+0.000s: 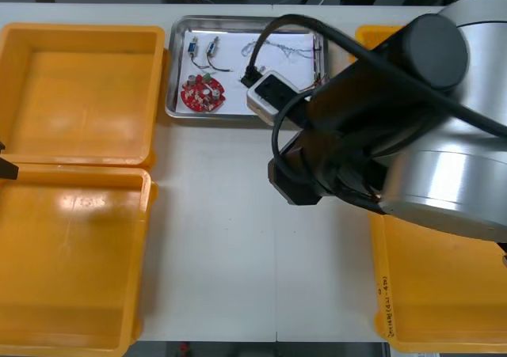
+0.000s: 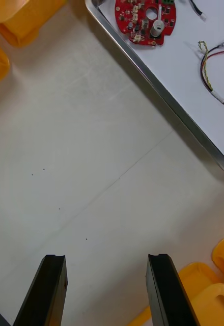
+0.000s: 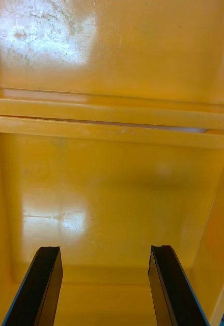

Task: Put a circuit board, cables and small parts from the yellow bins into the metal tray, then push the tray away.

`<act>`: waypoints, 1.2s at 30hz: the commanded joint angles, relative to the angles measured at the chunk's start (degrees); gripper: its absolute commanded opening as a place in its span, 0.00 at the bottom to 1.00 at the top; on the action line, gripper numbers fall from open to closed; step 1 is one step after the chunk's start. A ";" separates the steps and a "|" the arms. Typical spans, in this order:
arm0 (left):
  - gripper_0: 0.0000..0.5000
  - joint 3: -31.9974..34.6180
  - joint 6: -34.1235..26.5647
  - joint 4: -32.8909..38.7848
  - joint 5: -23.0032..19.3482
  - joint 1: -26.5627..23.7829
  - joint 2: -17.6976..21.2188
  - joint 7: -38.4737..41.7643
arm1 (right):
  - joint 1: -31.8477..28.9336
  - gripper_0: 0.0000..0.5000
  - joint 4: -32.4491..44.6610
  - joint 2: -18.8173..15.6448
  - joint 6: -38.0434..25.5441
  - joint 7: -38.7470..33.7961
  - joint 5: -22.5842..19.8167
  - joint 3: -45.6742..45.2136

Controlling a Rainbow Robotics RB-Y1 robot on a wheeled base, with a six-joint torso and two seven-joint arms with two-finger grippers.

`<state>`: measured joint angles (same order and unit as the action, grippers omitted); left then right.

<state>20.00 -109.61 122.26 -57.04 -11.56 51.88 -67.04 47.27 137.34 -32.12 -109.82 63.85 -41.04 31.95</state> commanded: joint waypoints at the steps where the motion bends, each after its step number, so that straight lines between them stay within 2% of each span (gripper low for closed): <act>1: 1.00 1.80 -0.39 1.66 -0.44 1.01 1.21 -4.94 | -6.40 0.90 3.11 -2.77 -0.18 -7.25 -3.70 -8.92; 5: 1.00 1.80 -0.39 1.66 -0.44 1.01 1.21 -4.94 | -12.90 0.90 3.55 -5.23 -0.18 -10.85 -7.83 -17.80; 8: 1.00 1.80 -0.39 1.66 -0.44 1.01 1.21 -4.94 | -16.59 0.90 3.47 -6.99 -0.18 -10.68 -9.15 -23.34; 12: 1.00 1.80 -0.39 1.66 -0.44 1.01 1.21 -4.94 | -20.11 0.90 3.55 -9.19 -0.18 -10.15 -8.71 -28.08; 21: 1.00 1.80 -0.39 1.66 -0.44 1.01 1.21 -4.94 | -28.10 0.90 1.80 -13.41 -0.18 -7.25 -4.31 -34.50; 28: 1.00 1.80 -0.39 1.66 -0.44 1.01 1.21 -4.94 | -33.91 0.90 -2.16 -16.66 -0.18 -3.29 -3.87 -37.84; 33: 1.00 1.80 -0.39 1.66 -0.44 1.01 1.21 -4.94 | -36.37 0.90 -4.53 -17.27 1.27 1.80 -3.70 -40.30; 36: 1.00 1.80 -0.39 1.66 -0.44 1.01 1.21 -4.94 | -36.63 0.90 -6.82 -17.27 2.42 3.21 -5.45 -42.41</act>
<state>20.00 -109.62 122.30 -57.08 -11.54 51.88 -67.05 11.53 131.95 -47.27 -108.63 65.75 -45.04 -6.82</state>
